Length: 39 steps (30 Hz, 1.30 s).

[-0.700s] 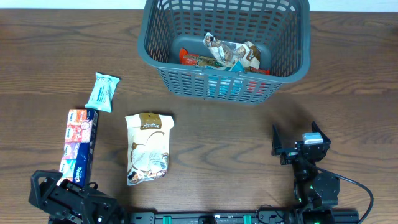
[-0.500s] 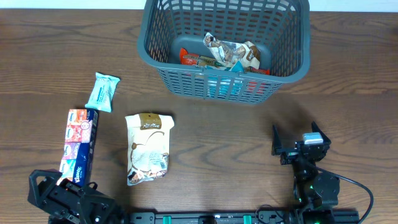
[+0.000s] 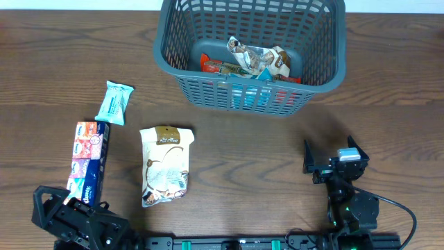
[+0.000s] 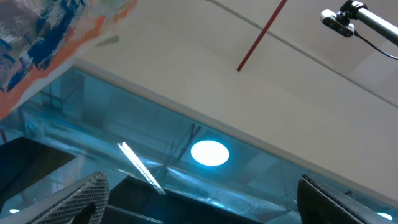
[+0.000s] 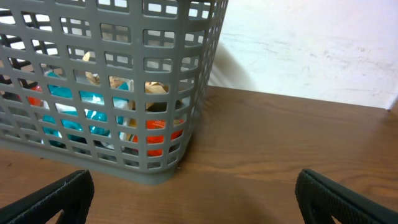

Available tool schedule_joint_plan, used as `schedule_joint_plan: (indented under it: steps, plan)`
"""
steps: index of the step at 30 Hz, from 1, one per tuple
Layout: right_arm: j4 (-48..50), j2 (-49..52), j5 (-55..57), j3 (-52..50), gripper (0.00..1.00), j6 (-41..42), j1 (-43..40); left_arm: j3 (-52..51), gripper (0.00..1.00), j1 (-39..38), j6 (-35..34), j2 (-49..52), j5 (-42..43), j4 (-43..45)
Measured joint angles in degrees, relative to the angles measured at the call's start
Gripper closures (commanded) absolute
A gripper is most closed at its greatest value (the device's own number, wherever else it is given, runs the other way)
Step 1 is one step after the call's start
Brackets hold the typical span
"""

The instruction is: Pack container

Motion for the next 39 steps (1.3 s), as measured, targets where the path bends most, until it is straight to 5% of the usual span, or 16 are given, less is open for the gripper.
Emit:
schedule_joint_plan:
  steps: [39]
  plan:
    - [0.0, 0.0, 0.0, 0.0, 0.01, 0.0, 0.0, 0.0, 0.05, 0.0, -1.2, 0.0, 1.6, 0.1]
